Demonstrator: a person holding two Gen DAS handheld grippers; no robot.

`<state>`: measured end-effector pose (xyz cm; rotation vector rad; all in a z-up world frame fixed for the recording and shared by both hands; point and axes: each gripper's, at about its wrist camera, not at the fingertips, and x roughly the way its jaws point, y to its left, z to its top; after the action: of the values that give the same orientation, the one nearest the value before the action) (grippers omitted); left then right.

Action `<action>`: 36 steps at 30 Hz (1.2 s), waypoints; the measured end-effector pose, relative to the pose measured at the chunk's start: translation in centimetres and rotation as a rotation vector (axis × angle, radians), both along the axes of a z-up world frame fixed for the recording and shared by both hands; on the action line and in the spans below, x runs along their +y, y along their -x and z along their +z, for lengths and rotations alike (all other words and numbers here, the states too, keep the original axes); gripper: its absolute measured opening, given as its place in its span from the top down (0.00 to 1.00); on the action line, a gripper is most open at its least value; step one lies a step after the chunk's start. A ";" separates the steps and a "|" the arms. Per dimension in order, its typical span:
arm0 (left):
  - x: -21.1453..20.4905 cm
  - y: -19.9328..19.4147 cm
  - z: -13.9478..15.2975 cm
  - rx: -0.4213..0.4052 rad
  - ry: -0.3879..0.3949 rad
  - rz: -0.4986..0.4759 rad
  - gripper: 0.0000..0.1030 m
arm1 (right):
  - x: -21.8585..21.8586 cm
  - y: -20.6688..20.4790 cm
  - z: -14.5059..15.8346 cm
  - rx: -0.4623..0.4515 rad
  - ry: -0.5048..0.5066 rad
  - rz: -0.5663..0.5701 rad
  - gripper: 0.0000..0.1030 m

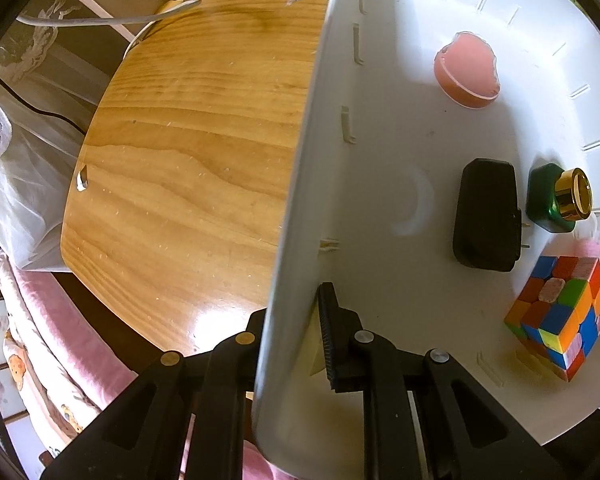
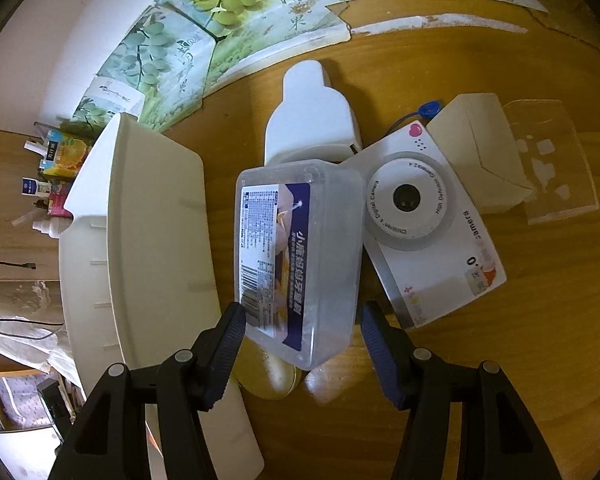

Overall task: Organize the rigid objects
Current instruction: 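Move the right gripper to the clear plastic box and grasp it, then carry the clear plastic box into the tray and release it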

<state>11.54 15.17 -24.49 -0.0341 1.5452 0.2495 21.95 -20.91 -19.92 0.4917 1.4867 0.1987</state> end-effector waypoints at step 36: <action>0.6 0.2 0.0 0.007 0.085 -0.184 0.83 | 3.3 3.4 9.2 -0.297 0.172 -0.027 0.67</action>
<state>11.33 15.80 -24.50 0.0427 1.5542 0.0383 18.52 -17.57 -10.71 0.3276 1.1939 0.1155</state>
